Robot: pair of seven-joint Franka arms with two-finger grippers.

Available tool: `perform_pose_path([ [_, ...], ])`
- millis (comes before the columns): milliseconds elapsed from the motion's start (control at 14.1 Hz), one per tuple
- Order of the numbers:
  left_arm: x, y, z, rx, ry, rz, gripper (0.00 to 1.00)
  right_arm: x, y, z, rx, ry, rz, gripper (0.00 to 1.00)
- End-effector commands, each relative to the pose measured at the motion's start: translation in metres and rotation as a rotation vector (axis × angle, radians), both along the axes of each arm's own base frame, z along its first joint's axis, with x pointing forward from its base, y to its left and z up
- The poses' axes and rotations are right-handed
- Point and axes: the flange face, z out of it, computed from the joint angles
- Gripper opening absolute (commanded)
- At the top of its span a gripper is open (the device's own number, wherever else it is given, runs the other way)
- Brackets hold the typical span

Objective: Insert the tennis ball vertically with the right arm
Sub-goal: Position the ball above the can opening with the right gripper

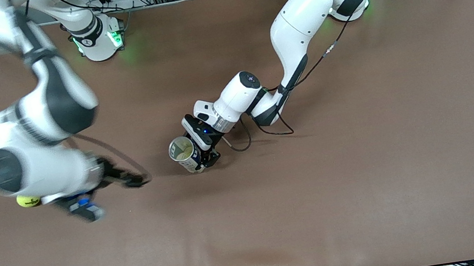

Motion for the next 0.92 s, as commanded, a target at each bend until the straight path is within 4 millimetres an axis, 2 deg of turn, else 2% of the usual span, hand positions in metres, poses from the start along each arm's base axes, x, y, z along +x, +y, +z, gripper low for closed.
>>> perform_pose_path([
  [0,0.003,0.0,0.006,-0.003,-0.019,-0.005,0.84,0.012,-0.078,-0.011,-0.087,-0.022,0.162,1.0],
  [71,0.003,0.0,0.006,-0.003,-0.019,-0.005,0.84,0.014,-0.1,-0.017,-0.133,-0.019,0.242,1.0],
  [213,0.003,0.0,0.005,-0.002,-0.017,-0.004,0.84,0.02,-0.165,-0.044,-0.128,0.002,0.297,1.0],
  [284,0.003,0.0,0.006,-0.003,-0.018,-0.004,0.84,0.019,-0.201,-0.059,-0.114,0.01,0.309,1.0],
  [498,0.003,0.0,0.006,-0.003,-0.019,-0.005,0.85,0.004,-0.28,-0.103,-0.081,0.003,0.395,1.0],
  [640,0.002,0.0,0.005,-0.002,-0.018,-0.005,0.85,-0.012,-0.325,-0.122,-0.049,0.011,0.463,1.0],
  [853,0.001,-0.001,0.004,0.0,-0.018,-0.009,0.85,-0.027,-0.365,-0.137,-0.012,-0.008,0.586,1.0],
])
